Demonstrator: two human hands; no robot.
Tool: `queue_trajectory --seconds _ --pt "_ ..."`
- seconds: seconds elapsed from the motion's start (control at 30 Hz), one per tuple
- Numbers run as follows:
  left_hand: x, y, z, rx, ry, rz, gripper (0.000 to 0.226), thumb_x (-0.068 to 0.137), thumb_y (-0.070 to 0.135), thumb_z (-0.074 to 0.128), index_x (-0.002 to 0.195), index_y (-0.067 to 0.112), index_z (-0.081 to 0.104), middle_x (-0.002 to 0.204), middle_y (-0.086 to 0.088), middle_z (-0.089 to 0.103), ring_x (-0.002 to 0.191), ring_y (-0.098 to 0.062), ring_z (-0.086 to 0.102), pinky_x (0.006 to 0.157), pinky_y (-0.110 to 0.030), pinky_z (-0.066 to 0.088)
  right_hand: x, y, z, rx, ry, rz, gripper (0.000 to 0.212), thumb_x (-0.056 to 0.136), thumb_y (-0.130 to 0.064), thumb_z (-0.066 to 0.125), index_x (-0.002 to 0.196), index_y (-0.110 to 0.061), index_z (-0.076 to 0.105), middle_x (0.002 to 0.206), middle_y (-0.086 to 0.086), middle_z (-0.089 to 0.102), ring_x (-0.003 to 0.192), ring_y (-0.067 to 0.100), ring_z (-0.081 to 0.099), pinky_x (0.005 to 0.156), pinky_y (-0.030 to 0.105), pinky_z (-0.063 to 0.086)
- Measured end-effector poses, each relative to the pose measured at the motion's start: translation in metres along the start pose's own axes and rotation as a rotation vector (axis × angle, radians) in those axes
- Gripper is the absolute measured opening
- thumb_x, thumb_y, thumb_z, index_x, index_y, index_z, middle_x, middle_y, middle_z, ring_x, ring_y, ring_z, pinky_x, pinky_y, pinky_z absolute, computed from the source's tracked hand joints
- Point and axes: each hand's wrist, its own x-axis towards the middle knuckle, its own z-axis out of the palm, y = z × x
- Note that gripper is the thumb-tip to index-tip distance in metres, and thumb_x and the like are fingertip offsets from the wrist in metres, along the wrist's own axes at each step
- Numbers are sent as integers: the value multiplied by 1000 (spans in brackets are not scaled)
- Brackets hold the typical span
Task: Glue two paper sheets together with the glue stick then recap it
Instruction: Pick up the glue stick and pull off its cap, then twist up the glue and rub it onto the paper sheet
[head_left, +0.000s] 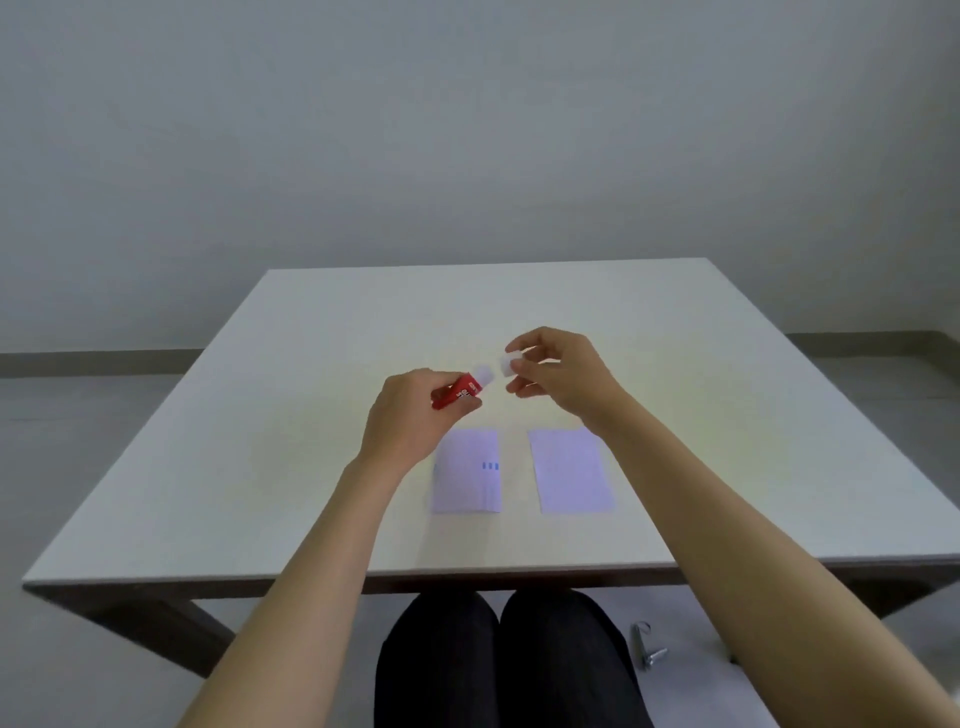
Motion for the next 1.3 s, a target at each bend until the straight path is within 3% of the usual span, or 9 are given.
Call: queue_trajectory --seconds 0.13,0.23,0.4,0.5,0.63,0.8,1.03,1.2,1.3 --pt "-8 -10 -6 -286 36 -212 10 81 32 69 82 22 70 70 3 74 67 -11 66 65 -26 46 16 27 -40 -465 324 -21 25 86 -12 59 109 -12 67 91 9 65 77 25 64 73 29 49" --pt "-13 -12 -6 -511 65 -328 15 79 26 72 92 19 69 87 0 76 87 -16 71 83 -33 54 16 58 -57 -783 265 48 40 89 -15 54 128 -11 55 114 15 63 109 32 57 90 35 44" --pt "-23 -5 0 -760 96 -336 11 79 15 72 85 24 71 100 7 73 100 -21 69 89 -38 56 5 85 -60 -971 132 91 36 91 -15 47 125 -6 55 117 15 61 111 34 56 89 38 43" --pt "-24 0 6 -792 143 -369 9 77 15 73 81 24 73 98 16 73 100 -11 68 91 -30 50 -3 75 -56 -1178 98 36 66 88 -28 58 144 -14 27 129 14 53 115 33 52 97 41 37" --pt "-24 20 15 -913 270 -460 9 75 20 75 71 27 73 76 28 72 74 17 63 72 -11 41 -28 37 -6 -380 60 -96 52 85 -28 66 133 -18 47 114 10 60 89 23 63 86 43 49" --pt "-23 36 20 -1080 396 -512 9 74 22 77 67 27 72 68 21 72 83 -5 66 74 -17 43 -49 16 42 421 -55 13 14 92 -9 55 103 -4 62 75 11 65 58 19 65 59 26 55" --pt "-27 38 18 -1014 294 -340 12 76 17 75 73 29 75 79 21 75 78 10 67 65 1 43 -44 4 58 432 -20 424 46 96 -40 36 61 -13 48 46 -3 41 36 13 33 39 22 28" --pt "-25 33 15 -1047 353 -378 9 75 20 77 71 27 76 78 16 75 79 1 68 70 -6 47 -45 9 48 475 -128 136 22 95 -26 52 93 -7 62 71 5 60 53 18 57 55 26 47" --pt "-28 32 15 -1086 343 -422 8 74 22 77 67 26 75 80 4 74 83 -13 67 86 -25 51 -46 9 48 490 -193 164 24 94 -26 53 88 -5 62 65 4 50 46 16 48 46 22 41"
